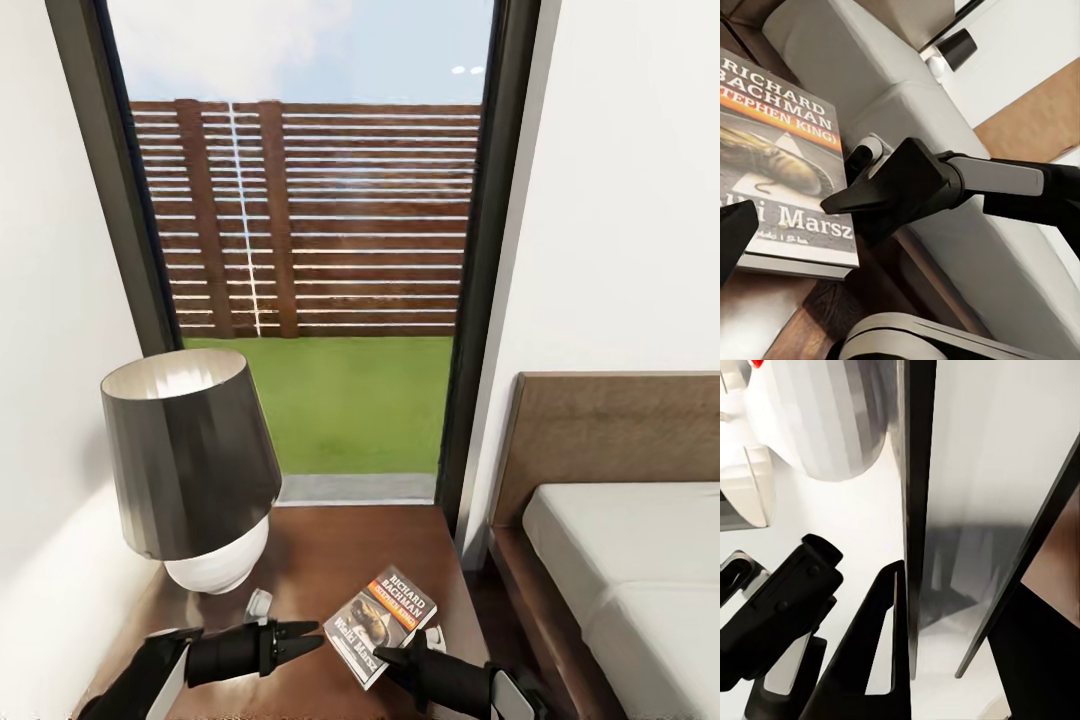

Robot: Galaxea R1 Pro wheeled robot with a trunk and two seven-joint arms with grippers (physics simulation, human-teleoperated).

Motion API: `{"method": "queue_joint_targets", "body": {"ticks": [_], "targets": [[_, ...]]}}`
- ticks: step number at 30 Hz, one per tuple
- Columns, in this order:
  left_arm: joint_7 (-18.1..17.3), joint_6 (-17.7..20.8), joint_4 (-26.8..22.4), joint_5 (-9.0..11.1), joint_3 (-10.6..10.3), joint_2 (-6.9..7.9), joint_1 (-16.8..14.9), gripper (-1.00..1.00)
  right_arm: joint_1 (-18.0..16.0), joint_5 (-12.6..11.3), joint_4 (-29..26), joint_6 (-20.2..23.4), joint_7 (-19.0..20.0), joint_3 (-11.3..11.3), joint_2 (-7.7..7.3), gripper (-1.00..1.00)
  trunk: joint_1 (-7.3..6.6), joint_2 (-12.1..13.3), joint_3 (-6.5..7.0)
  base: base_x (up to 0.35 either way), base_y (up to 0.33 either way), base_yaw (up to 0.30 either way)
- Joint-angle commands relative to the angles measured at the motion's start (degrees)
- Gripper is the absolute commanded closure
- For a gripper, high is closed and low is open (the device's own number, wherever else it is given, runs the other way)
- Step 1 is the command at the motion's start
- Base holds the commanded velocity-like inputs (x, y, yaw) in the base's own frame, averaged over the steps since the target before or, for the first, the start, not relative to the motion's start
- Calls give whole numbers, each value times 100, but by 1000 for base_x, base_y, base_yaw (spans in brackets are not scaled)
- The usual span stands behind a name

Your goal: In the bedroom, move the book from the bed onto either nightstand, and place the two sandals side by side next to the bed.

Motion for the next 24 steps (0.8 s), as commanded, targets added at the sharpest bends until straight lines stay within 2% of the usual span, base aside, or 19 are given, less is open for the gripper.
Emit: {"method": "queue_joint_targets", "body": {"ticks": [1,3,19,24], "targets": [[-17,59,0,12,0,-8,-3,-100,-3,-15,-1,38,13,-24,3,100,21,-44,-24,0,0,0],[-17,58,0,12,4,-27,0,-100,-3,-15,-1,38,17,-24,2,100,65,-124,-60,0,0,0],[-13,58,1,12,15,-45,1,-100,-3,-15,-1,32,19,-24,4,100,65,-124,-60,2,0,0],[-15,58,1,11,17,-45,-2,-100,-3,-15,-1,30,19,-25,3,100,65,-124,-60,158,0,0]]}}
